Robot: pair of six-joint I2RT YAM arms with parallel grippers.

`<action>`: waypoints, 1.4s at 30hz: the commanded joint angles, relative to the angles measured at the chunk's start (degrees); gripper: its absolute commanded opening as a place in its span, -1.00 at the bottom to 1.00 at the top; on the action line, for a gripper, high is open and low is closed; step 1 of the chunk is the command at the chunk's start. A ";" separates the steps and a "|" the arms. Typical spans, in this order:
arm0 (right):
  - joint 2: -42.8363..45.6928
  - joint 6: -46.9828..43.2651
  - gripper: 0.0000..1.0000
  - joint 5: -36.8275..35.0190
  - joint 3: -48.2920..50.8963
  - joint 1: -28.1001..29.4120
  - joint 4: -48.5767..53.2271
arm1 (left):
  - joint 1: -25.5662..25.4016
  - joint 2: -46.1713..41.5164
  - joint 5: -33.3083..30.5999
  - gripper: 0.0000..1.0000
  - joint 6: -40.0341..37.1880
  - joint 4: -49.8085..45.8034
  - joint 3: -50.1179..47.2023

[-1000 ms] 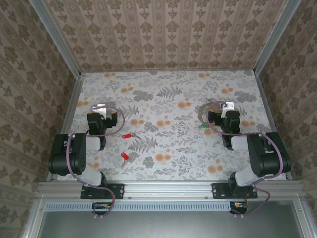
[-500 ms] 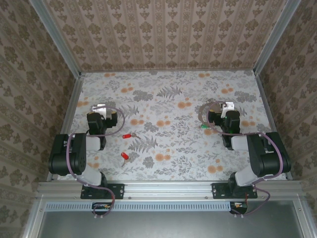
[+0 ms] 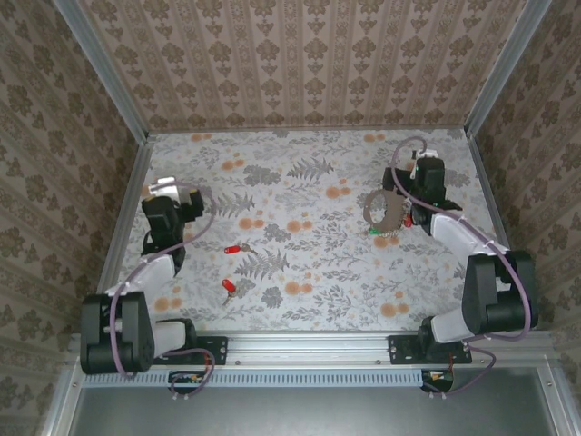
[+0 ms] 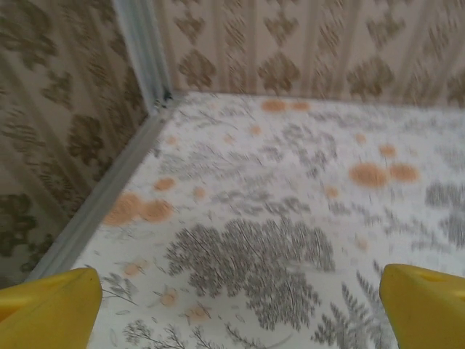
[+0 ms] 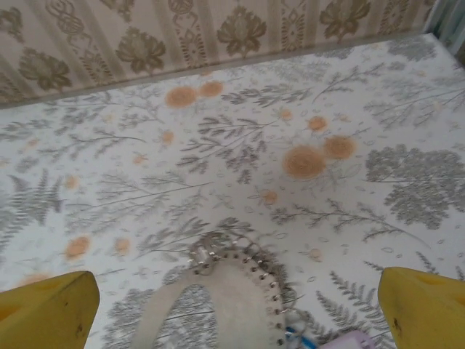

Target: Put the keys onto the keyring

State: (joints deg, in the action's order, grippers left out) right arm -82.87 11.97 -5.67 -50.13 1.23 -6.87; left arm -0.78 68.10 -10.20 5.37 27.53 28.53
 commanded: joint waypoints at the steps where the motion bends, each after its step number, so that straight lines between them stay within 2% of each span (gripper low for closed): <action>1: -2.58 7.49 0.99 15.20 -3.22 -0.62 15.49 | 0.81 -3.79 -4.32 1.00 11.93 -14.50 4.67; 3: -5.19 11.22 0.99 23.69 -4.50 -0.53 15.33 | 1.16 -4.20 -2.18 1.00 18.08 -19.04 7.09; 4: -6.76 13.37 0.95 25.53 -5.46 -0.52 15.84 | 1.52 -3.89 -0.38 1.00 20.83 -21.02 8.21; 6: -9.39 16.17 0.86 27.52 -6.84 -0.53 16.69 | 2.34 -2.79 4.13 1.00 25.94 -22.33 9.36; 9: -11.83 17.87 0.78 30.28 -8.05 -0.32 16.30 | 2.46 -0.59 14.66 1.00 30.04 -16.80 8.69; 11: -13.37 16.97 0.75 29.97 -9.95 -0.10 19.23 | 0.84 1.85 20.05 0.97 31.85 -12.92 8.80; 12: -14.00 16.63 0.73 29.57 -10.68 0.06 20.41 | -0.34 2.72 20.59 0.97 31.57 -13.39 9.63; 15: -15.49 17.12 0.67 27.70 -12.07 0.57 22.90 | -5.71 6.35 20.14 0.95 28.74 -17.10 13.69; 18: -17.36 17.41 0.52 27.15 -13.69 1.07 25.14 | -10.76 9.99 18.52 0.93 25.53 -21.02 17.71; 25: -19.97 15.99 0.48 21.24 -16.04 3.32 29.46 | -19.95 17.30 16.18 0.89 22.80 -24.39 23.84; 34: -25.48 13.70 0.42 19.28 -21.11 4.95 32.88 | -23.67 21.95 16.15 0.85 21.84 -26.53 27.97; 42: -28.40 14.29 0.40 21.13 -22.42 7.89 32.77 | -24.11 22.39 14.96 0.80 20.96 -29.28 29.53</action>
State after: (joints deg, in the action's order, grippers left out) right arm -109.60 26.76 15.03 -71.11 8.12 23.62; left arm -24.53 90.17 5.98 28.16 0.75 55.88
